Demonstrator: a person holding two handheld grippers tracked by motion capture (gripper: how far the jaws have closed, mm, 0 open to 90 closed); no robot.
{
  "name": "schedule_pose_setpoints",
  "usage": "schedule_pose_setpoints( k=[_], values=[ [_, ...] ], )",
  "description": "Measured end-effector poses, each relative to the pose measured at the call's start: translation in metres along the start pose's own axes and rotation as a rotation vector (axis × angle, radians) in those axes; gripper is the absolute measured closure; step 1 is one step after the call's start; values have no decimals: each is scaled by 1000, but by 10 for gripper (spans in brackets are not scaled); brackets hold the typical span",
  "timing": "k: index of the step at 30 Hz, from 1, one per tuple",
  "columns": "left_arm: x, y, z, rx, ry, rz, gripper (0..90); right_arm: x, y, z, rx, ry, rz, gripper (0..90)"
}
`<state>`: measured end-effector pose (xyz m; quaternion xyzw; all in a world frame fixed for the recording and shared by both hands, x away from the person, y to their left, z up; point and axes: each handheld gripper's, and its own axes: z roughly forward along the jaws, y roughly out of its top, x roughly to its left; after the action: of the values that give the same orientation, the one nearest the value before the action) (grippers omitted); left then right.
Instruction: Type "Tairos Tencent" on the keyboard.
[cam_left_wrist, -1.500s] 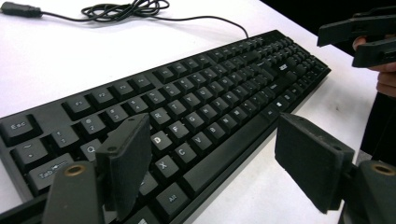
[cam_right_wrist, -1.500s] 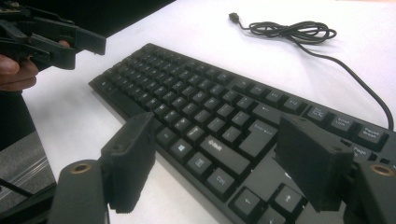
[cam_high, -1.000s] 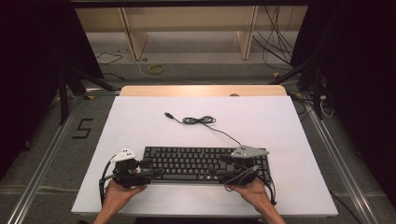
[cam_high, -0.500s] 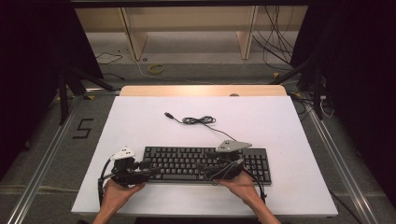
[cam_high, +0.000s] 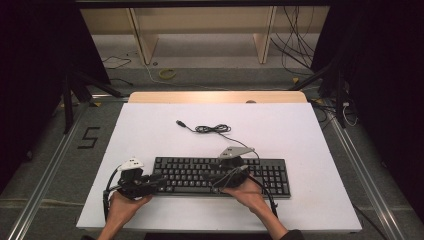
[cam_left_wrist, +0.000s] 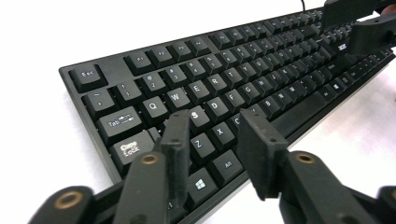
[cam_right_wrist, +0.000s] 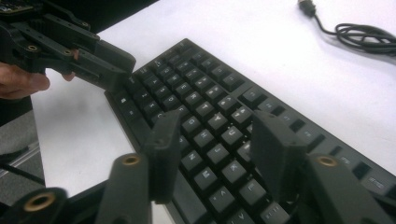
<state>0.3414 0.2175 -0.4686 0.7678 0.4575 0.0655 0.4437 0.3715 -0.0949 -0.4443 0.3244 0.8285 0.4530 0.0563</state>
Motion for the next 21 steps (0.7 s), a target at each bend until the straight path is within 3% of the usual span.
schedule_pose_setpoints(
  k=[10, 13, 21],
  values=[
    [3, -1, -1, 22, 26, 12, 791, 4, 11, 20, 25, 11, 8, 675],
    [4, -1, -2, 27, 37, 15, 861, 4, 14, 29, 38, 17, 10, 750],
    [6, -1, -1, 44, 47, 18, 891, 7, 19, 45, 62, 8, 7, 864]
  ],
)
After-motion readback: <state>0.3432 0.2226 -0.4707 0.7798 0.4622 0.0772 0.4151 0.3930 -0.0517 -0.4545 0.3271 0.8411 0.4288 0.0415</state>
